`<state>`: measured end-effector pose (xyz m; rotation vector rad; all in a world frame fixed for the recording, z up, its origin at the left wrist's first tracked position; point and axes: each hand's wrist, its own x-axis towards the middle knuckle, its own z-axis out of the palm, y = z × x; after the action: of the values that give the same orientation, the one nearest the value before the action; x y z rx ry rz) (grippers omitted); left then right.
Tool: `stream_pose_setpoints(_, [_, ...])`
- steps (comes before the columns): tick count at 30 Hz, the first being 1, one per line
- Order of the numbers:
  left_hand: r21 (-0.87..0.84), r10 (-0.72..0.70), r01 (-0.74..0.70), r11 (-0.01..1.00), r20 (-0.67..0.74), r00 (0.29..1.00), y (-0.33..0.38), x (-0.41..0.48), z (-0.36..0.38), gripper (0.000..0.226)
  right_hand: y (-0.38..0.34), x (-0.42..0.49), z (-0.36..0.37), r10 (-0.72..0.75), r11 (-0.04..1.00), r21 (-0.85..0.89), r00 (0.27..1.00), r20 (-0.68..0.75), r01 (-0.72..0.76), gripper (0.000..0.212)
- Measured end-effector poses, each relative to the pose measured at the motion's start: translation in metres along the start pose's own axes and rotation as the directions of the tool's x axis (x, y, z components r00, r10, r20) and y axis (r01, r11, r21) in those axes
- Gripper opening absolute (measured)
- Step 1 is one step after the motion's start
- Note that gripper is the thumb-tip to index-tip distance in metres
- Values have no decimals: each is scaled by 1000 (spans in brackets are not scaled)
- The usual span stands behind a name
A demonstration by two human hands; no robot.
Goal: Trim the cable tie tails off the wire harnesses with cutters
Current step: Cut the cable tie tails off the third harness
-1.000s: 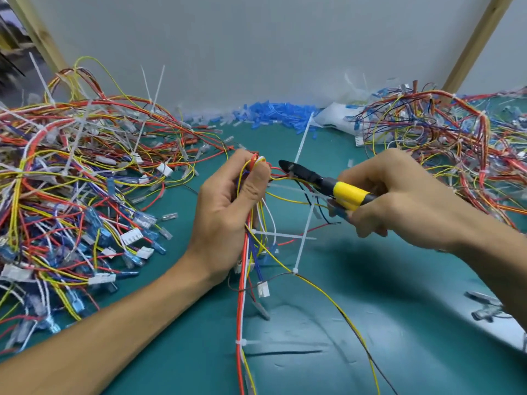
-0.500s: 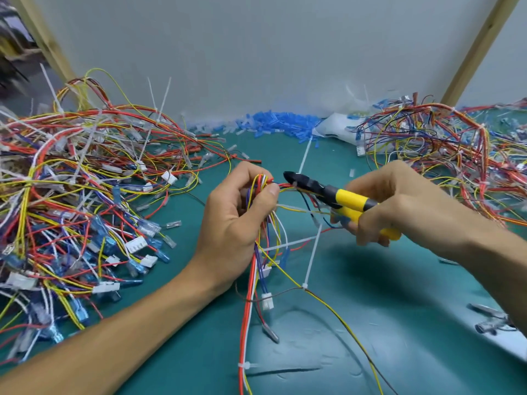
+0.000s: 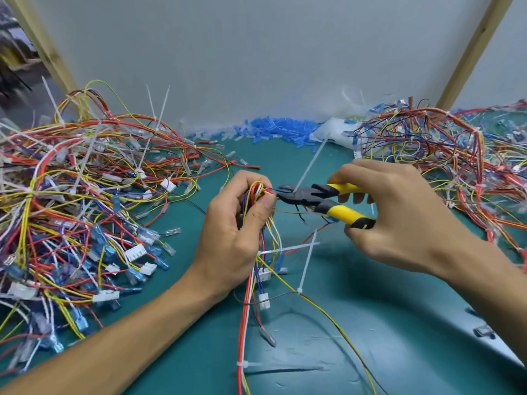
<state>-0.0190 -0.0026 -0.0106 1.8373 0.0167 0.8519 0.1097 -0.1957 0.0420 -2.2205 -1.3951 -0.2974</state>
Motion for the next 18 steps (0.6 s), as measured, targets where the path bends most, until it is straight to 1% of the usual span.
stream_pose_setpoints(1, [3,-1,1,1000,-4,1000,0,0,0,7,1,-1,1,-9,999,-33,1000,1,9,29])
stream_pose_setpoints(3, [21,4,-3,1000,-13,1000,-1,0,0,7,3,-1,2,-17,998,-64,999,46,20,32])
stream_pose_setpoints(6, [30,1,0,1000,-27,1000,-3,0,0,7,3,0,2,-31,999,-23,993,112,34,34])
stream_pose_setpoints(9, [29,2,-1,1000,-32,999,-4,0,1,8,4,0,2,-31,999,-14,995,95,33,37])
stream_pose_setpoints(11, [20,-1,2,1000,-50,999,-2,0,2,9,2,-1,6,-39,999,-11,995,89,40,33])
stream_pose_setpoints(14, [10,-13,13,1000,-71,997,-2,1,2,9,-2,0,15,-64,998,-23,993,100,67,20])
stream_pose_setpoints(18, [-4,-23,23,1000,-59,998,0,0,2,10,-1,-2,21,-23,998,-54,989,145,31,23])
